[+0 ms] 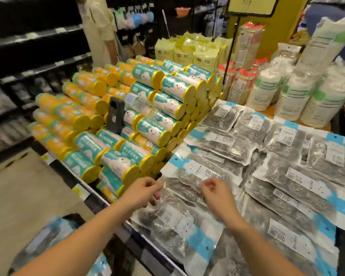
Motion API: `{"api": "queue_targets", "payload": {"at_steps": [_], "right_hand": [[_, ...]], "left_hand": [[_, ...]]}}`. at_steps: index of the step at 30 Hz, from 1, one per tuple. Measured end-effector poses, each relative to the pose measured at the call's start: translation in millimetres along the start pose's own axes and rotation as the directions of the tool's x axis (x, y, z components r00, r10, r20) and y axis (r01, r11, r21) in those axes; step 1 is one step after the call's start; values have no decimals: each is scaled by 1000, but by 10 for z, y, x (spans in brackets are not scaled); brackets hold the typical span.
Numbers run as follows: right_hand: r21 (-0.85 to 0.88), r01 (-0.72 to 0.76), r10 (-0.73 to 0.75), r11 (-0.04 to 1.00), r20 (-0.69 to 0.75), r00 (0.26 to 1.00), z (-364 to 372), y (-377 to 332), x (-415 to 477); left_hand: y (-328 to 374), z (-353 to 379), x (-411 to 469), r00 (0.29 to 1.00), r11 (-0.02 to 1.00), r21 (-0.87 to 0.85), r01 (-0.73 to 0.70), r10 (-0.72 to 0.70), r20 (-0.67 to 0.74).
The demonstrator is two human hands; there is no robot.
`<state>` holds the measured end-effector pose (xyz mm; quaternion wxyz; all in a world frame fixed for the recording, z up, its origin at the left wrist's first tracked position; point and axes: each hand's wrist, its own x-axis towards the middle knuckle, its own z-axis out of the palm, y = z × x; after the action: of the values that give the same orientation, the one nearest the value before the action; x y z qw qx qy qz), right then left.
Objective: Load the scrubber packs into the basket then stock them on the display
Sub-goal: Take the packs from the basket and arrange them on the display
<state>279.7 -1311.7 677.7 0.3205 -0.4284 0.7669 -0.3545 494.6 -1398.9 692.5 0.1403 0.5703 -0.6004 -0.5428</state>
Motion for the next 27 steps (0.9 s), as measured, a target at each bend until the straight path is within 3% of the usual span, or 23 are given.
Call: {"api": "queue_targets", "payload": {"at_steps": [5,10,12,15,17,20,24,27], "right_hand": [[-3,233,-228,972,189,955,938,-829,-61],[0,446,-395,895,463,793,2153,-1339,-459],[-23,464,-367,885,579,728,2760,-1423,-633],[-92,424,-254,901,681,687,3712,-1303,-846],[-181,337,-120,924,699,705,4370,-1077,-927],[-348,2,242,937,655,716,5300,-546,-1018],[-451,-488,663,747,465,586,6293,305,-1153],[-470,-626,782,622,419,462,6889,1001,-1260]], "left_hand": [[-703,-1062,-371,971,996,-72,-59,40,-237],[-1778,-1955,-736,905,990,-81,115,-138,-402],[-2333,-2289,-811,868,976,-128,177,-216,-448],[-3248,-2755,-792,848,955,-47,294,-284,-447],[-3837,-3031,-667,851,945,-3,328,-297,-434],[-4776,-3350,-371,894,938,100,333,-280,-351],[-5842,-3490,58,893,856,299,422,-334,-303],[-6433,-3484,442,894,811,389,437,-348,-281]]}}
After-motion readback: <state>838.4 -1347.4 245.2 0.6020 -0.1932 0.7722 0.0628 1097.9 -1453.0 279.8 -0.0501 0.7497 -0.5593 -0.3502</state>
